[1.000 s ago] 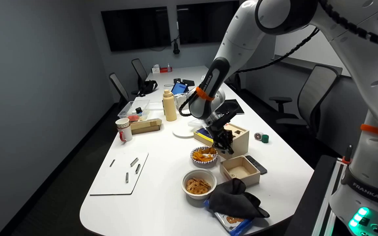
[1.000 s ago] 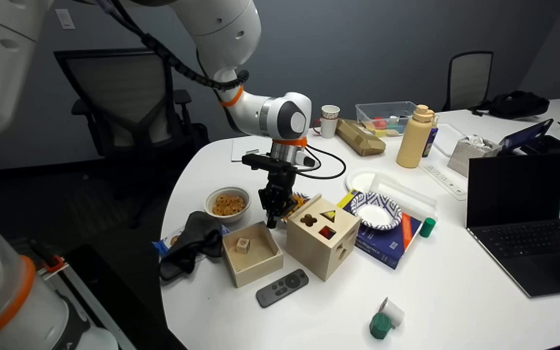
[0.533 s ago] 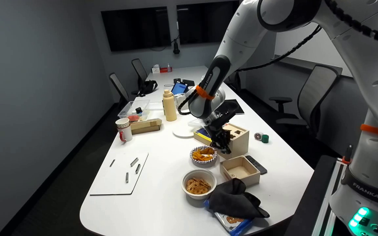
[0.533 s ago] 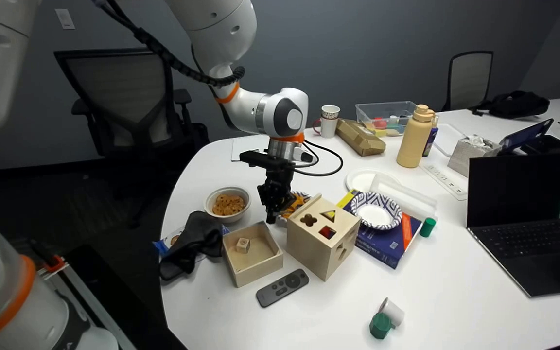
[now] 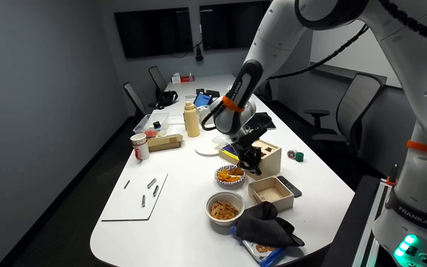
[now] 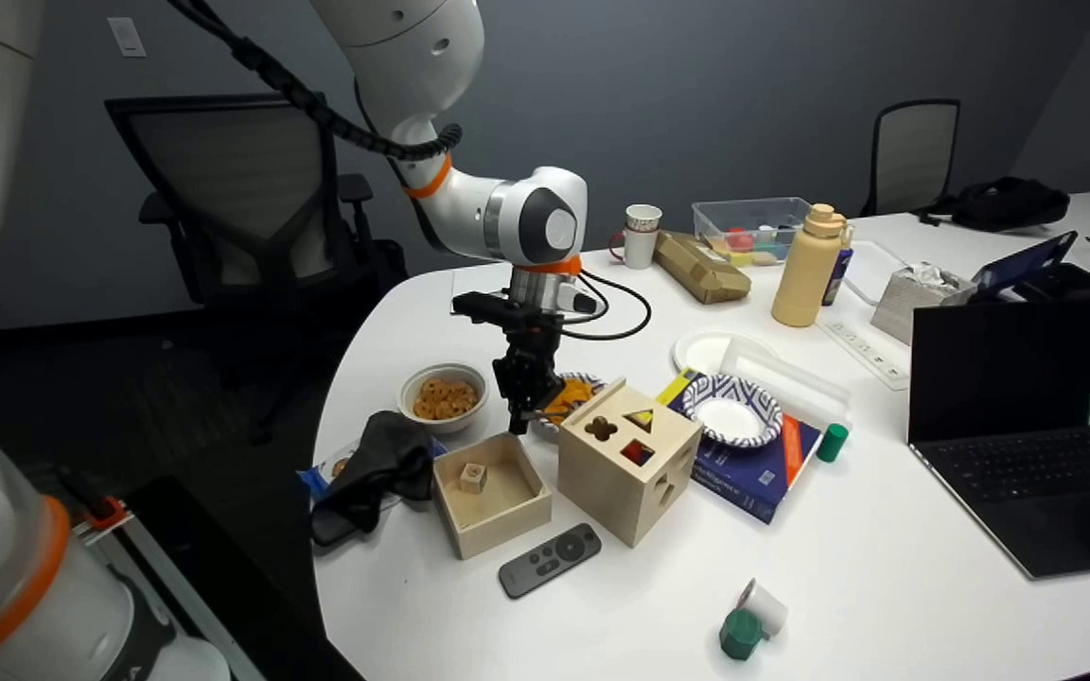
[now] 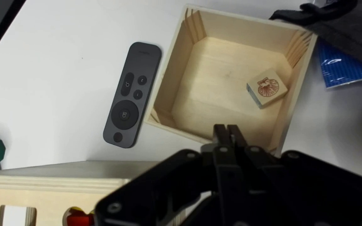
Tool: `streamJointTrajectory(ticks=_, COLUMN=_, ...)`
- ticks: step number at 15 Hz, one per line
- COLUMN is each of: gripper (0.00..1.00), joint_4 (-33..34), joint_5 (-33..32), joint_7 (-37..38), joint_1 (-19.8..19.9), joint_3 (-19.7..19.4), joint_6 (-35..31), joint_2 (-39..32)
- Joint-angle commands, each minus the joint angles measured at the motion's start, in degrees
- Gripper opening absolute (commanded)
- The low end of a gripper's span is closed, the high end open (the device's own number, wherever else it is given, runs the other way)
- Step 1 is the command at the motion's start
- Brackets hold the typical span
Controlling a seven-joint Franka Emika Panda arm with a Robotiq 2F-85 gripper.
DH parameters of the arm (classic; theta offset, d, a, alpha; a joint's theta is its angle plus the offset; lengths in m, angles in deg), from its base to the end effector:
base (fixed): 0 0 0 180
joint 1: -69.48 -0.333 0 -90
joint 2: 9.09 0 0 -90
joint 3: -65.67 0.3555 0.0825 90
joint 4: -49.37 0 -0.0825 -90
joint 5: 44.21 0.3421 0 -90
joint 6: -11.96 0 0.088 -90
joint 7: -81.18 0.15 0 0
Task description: Use the silver spoon to stir the contents in the black and white bowl on the left.
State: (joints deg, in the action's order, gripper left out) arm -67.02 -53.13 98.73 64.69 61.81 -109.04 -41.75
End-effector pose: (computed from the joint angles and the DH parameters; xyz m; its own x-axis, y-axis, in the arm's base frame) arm 0.5165 -0.0052 0.1647 0.8830 -0.2135 -0.4181 -0.1122 -0.9608 0.2536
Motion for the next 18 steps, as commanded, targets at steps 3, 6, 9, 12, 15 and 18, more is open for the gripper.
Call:
streamJointTrajectory(ticks=3, gripper=0.01, joint_4=-4.1, joint_5=1.2, joint_7=3.3, joint_1=-0.4, joint_3=-0.3, joint_6=-7.1, joint_2=0.4)
streamJointTrajectory(ticks=6, gripper=0.01, joint_4=-5.2, joint_5=2.2, joint_7=3.9, joint_1=-0.5, joint_3=-0.2, joint_6=-10.1, joint_2=0.2)
streamJointTrajectory(ticks=9, gripper=0.01, joint_4=-5.8, joint_5=2.7, joint_7=4.3, joint_1=-0.7, joint_3=-0.2, joint_6=-12.2, joint_2=-0.3)
streamJointTrajectory(ticks=12, gripper=0.31, joint_4=-6.3, joint_5=3.0, joint_7=4.5, joint_1=-0.9, joint_3=-0.3, joint_6=-13.4, joint_2=-0.5)
streamJointTrajectory(ticks=15, gripper=0.43, joint_4=-6.7, joint_5=3.1, joint_7=4.5, joint_1=-0.9, joint_3=-0.5, joint_6=-14.0, joint_2=-0.4)
streamJointTrajectory(ticks=18, gripper=0.65, joint_4=-6.8, joint_5=3.2, joint_7=4.4, joint_1=-0.8, joint_3=-0.7, joint_6=-14.1, joint_2=-0.2)
